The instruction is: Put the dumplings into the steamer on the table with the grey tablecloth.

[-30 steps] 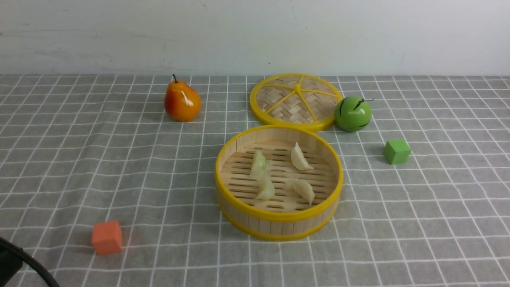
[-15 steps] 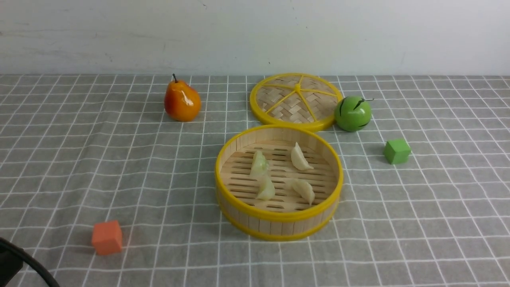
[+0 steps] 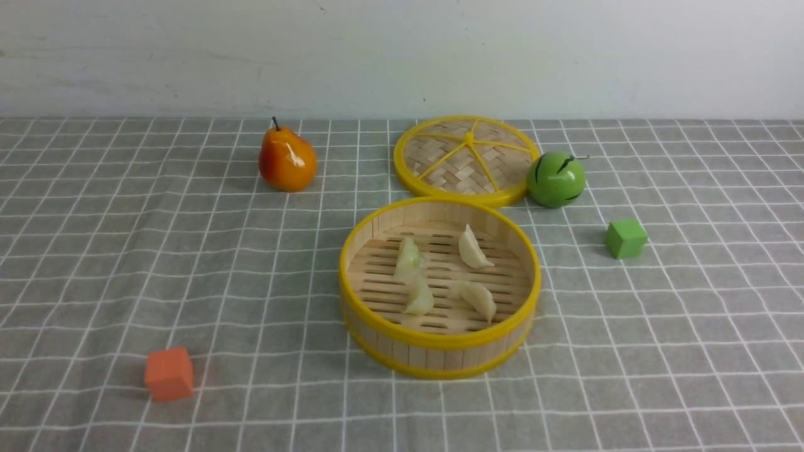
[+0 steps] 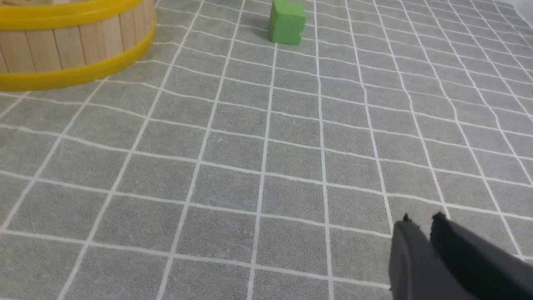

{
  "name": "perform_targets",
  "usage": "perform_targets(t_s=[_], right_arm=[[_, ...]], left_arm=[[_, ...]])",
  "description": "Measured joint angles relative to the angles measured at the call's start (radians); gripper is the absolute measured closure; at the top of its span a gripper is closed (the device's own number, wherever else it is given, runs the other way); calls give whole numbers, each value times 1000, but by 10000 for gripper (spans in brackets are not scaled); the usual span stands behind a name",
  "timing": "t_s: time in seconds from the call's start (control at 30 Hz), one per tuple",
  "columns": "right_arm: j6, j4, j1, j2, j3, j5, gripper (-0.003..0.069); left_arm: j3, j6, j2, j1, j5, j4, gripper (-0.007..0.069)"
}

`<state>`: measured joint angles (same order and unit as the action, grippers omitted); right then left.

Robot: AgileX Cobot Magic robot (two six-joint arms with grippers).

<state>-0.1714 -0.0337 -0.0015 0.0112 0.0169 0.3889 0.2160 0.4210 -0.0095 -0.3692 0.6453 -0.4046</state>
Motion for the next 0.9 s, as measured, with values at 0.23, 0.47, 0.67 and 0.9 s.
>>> perform_targets(t_s=[0.23,0.47,0.67,0.9], right_arm=[[0,1,0,0,0,1,577],[0,1,0,0,0,1,567],[0,1,0,0,0,2,562],[0,1,0,0,0,1,553]], left_arm=[[-122,-58,-2,254,-192,170,505],[-243,-320,-2,364,-225,390,531],[-243,-438,-2,364,-224,420,638],[-243,-438,-2,364,-224,423,638]])
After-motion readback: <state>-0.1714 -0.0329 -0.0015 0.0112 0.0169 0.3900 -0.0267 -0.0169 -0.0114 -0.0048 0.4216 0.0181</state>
